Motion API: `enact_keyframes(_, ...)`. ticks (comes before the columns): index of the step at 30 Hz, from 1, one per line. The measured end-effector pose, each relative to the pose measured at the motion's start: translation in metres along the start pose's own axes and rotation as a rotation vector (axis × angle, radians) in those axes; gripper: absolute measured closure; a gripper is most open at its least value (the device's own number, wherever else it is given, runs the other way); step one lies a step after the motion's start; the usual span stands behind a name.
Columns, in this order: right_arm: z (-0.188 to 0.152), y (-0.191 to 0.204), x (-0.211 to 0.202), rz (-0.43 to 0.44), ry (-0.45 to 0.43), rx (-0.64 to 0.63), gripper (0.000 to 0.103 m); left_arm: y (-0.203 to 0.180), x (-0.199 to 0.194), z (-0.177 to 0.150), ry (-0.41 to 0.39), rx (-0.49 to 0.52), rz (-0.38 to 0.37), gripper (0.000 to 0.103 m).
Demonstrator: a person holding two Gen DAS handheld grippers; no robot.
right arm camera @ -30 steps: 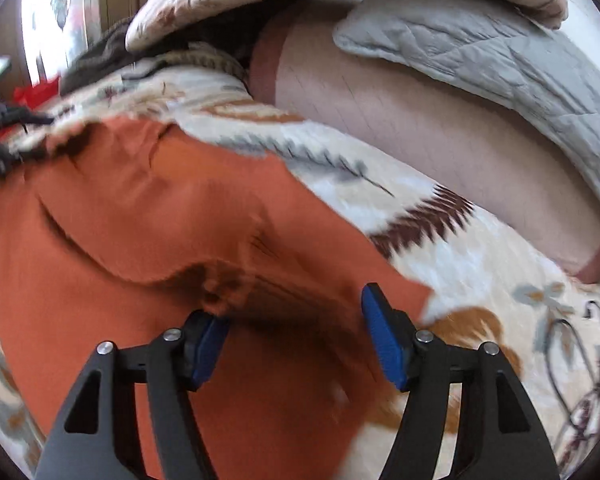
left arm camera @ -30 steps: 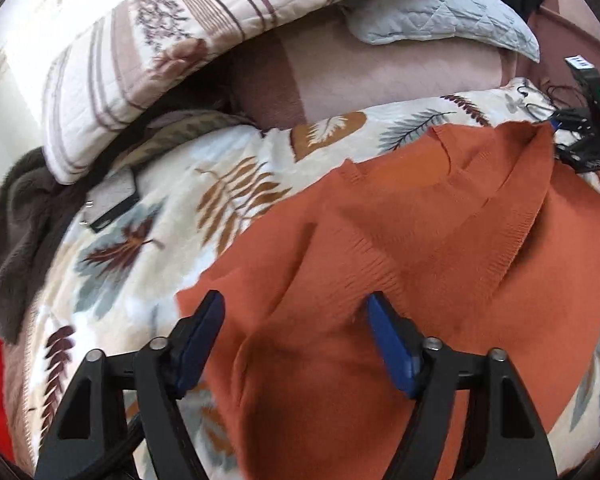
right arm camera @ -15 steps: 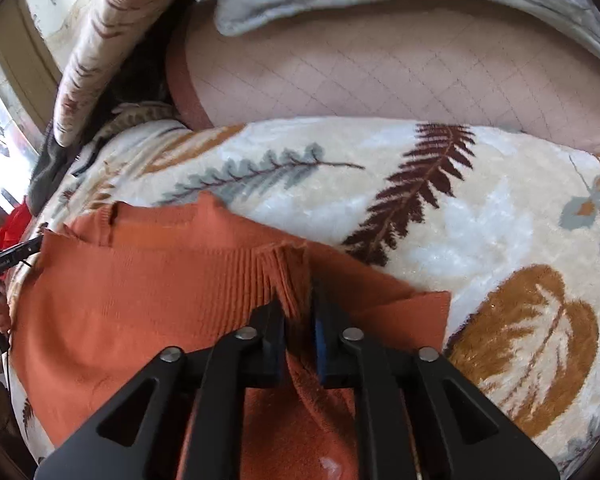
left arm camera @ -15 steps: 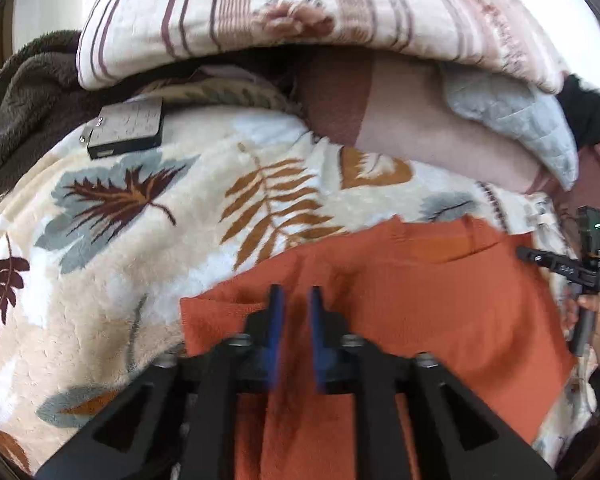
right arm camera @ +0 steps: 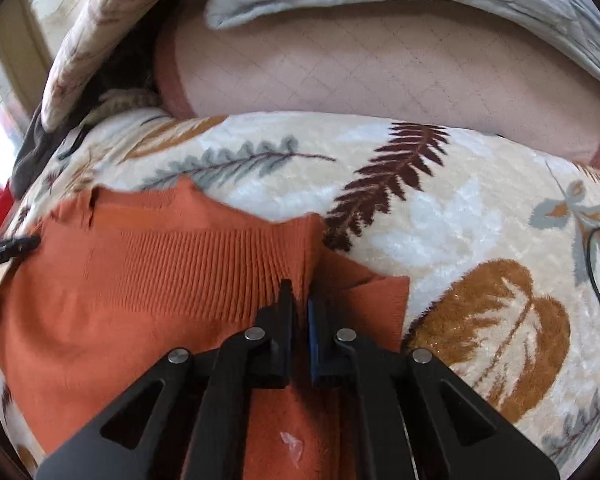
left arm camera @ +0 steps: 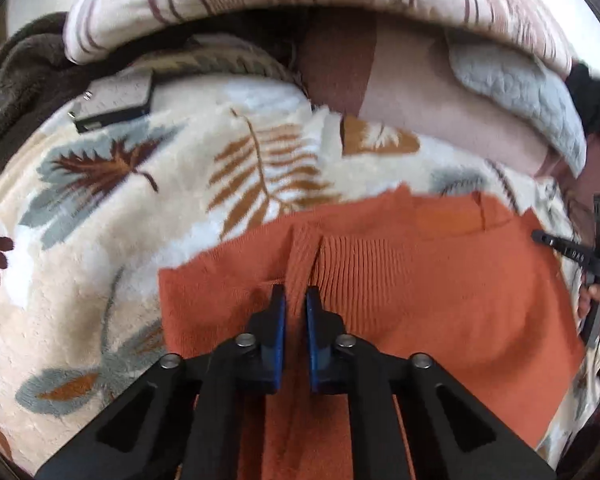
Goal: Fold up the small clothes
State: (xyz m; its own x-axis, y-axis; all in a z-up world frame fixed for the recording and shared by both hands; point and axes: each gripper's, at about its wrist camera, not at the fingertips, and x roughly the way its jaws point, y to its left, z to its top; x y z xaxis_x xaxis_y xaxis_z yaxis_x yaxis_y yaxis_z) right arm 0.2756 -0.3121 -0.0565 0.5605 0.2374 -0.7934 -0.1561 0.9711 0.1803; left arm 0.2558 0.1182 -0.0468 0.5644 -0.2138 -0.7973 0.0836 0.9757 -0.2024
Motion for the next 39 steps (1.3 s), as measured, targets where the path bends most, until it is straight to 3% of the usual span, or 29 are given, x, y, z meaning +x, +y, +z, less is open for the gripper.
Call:
enact_keyframes(3,0.007,-0.006,-0.017,0.04,-0.061,0.048,0.096,0.007,-0.02,0.007,-0.069,-0.038,-0.003,0.097)
enact_keyframes(6,0.012,-0.013,-0.02,0.05,-0.089,0.076,0.096,0.01,-0.018,0.011,-0.073,-0.054,0.033,0.097)
enact_keyframes(10,0.008,-0.014,0.007,-0.011,-0.02,0.076,0.096,0.012,0.012,0.009,-0.007,-0.1,0.076,0.094)
enact_keyframes(12,0.003,-0.015,0.018,-0.025,-0.003,0.087,0.096,0.012,0.016,0.009,-0.011,-0.108,0.09,0.091)
enact_keyframes(14,0.005,-0.015,0.013,-0.033,-0.011,0.091,0.096,0.014,0.011,0.012,-0.004,-0.123,0.077,0.086)
enact_keyframes(18,0.007,-0.014,-0.012,-0.019,-0.033,0.094,0.088,0.013,-0.023,0.009,-0.05,-0.115,0.061,0.052)
enact_keyframes(20,0.002,-0.015,-0.029,0.016,-0.031,0.101,0.085,0.008,-0.04,0.003,-0.073,-0.1,0.039,0.05)
enact_keyframes(22,-0.01,-0.012,-0.043,0.036,-0.009,0.095,0.073,0.002,-0.054,-0.009,-0.08,-0.089,0.005,0.051)
enact_keyframes(25,-0.031,-0.007,-0.053,0.032,0.028,0.063,0.069,-0.006,-0.063,-0.034,-0.072,-0.075,-0.028,0.052)
enact_keyframes(27,-0.046,-0.007,-0.052,0.022,0.049,0.053,0.069,-0.01,-0.057,-0.05,-0.056,-0.065,-0.003,0.054)
enact_keyframes(29,-0.056,-0.011,-0.044,0.014,0.059,0.066,0.069,-0.01,-0.046,-0.058,-0.032,-0.077,0.029,0.067)
enact_keyframes(30,-0.058,-0.011,-0.04,0.003,0.063,0.069,0.073,-0.01,-0.042,-0.06,-0.024,-0.086,0.034,0.074)
enact_keyframes(31,-0.059,-0.01,-0.037,-0.03,0.057,0.063,0.092,-0.01,-0.04,-0.061,-0.023,-0.088,0.051,0.077)
enact_keyframes(32,-0.057,-0.01,-0.039,-0.047,0.043,0.068,0.096,-0.011,-0.041,-0.06,-0.025,-0.09,0.068,0.079)
enact_keyframes(36,-0.05,-0.018,-0.071,-0.01,-0.082,0.135,0.097,-0.009,-0.044,-0.058,-0.024,-0.099,0.106,0.089)
enact_keyframes(39,-0.055,-0.022,-0.055,-0.031,-0.022,0.13,0.097,-0.002,-0.037,-0.064,-0.022,-0.113,0.125,0.099)
